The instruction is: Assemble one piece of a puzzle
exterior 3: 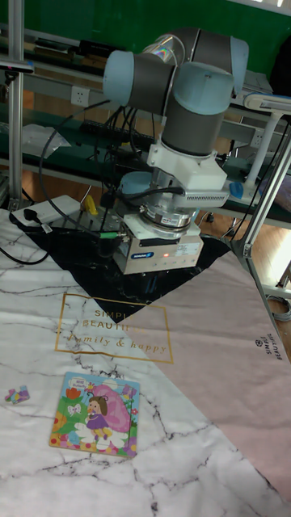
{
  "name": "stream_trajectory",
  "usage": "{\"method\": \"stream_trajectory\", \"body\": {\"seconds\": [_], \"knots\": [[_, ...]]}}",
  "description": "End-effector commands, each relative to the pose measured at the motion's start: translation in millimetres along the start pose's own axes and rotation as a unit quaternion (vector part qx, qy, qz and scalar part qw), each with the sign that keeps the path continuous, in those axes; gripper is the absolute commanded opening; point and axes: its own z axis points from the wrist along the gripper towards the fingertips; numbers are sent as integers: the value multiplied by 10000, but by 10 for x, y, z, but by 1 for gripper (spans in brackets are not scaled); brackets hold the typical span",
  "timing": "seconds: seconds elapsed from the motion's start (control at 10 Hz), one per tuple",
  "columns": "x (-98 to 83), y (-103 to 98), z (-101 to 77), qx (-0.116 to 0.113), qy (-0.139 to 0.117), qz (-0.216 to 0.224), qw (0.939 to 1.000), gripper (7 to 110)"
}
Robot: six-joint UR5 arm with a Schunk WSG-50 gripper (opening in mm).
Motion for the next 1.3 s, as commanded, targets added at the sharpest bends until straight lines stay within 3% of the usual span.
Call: {"method": "stream_trajectory", "body": {"seconds": [0.0,0.1,0.2,0.3,0.4,0.5,0.6,0.7,0.9,1.0,1.2], "knots": [[218,-220,-34,430,428,-71,9981,7],[142,-125,-22,235,280,-261,9990,7],[29,106,-18,-221,44,-127,9997,7],[147,96,-21,-204,280,-149,9993,7],[328,-32,67,-522,644,-401,9957,7],[240,-430,234,-579,491,-590,9954,7],[217,-887,337,-318,507,-675,9959,7],[124,-1139,410,-395,466,-741,9954,7],[-87,-1393,598,-472,253,-952,9940,7],[-110,-1310,579,-509,178,-977,9938,7],[-103,-1638,572,213,248,-569,9978,7]]}}
